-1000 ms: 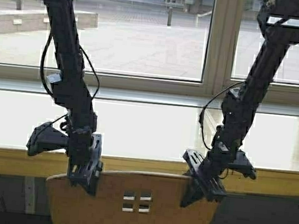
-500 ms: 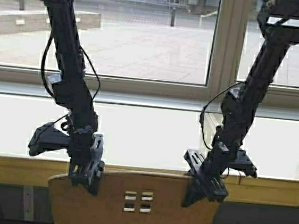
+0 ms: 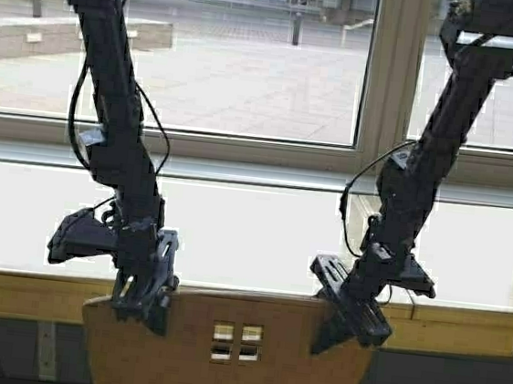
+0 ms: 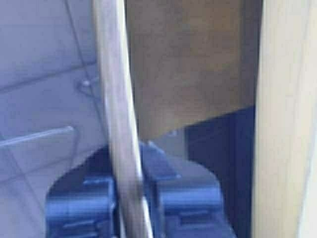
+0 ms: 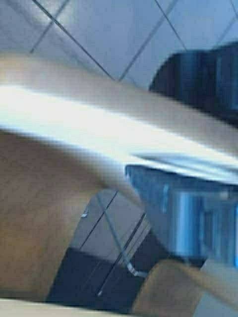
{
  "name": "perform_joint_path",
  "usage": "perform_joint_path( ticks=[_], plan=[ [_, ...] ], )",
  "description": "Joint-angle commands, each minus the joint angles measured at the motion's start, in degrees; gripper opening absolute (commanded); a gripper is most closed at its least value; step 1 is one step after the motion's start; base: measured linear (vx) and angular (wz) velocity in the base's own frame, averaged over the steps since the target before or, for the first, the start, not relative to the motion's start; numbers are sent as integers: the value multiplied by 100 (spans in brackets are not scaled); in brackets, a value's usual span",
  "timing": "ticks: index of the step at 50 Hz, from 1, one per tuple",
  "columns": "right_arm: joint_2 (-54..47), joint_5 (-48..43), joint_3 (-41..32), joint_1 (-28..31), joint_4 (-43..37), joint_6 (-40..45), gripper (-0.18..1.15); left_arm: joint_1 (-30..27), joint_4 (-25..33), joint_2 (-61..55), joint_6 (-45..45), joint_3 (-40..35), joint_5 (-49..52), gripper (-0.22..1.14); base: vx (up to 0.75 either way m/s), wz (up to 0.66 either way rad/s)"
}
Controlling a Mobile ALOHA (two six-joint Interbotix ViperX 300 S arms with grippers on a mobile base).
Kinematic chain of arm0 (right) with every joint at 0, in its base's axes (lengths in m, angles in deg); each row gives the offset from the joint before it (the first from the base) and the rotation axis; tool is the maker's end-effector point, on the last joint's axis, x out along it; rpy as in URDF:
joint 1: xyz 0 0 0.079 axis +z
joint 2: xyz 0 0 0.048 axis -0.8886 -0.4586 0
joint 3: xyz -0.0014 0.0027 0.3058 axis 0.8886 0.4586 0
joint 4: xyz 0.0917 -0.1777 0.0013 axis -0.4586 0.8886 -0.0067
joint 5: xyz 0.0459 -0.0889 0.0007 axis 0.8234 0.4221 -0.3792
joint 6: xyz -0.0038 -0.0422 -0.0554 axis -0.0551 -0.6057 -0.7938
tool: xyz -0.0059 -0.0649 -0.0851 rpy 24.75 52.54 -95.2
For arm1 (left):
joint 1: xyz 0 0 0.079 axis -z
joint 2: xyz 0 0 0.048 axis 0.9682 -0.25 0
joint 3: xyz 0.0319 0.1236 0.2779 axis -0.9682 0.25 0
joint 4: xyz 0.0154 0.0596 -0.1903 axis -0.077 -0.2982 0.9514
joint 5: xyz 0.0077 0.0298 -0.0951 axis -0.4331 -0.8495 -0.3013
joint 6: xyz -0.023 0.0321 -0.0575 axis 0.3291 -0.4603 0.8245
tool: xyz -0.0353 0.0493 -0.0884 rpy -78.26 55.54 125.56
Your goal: Push the chairs under the table
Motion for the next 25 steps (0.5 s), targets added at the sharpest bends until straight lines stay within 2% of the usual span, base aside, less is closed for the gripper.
perform_joint_path(
  ticks=[1, 5, 15, 25],
  plan=[
    [176, 97, 26, 114, 88, -202, 96, -290, -62, 176, -158, -114, -97, 86, -1, -1],
    [308, 18, 176, 105, 70, -202, 100, -290, -62, 325, -158, 70, 18, 102, -3, -3],
    [712, -79, 334, 97, 70, -202, 100, -290, -70, 747, -176, 255, 158, 101, -1, -1],
    [1644, -483, 976, 105, 97, -202, 100, -290, -299, 1617, -316, 615, 264, 101, 0, 0]
  ],
)
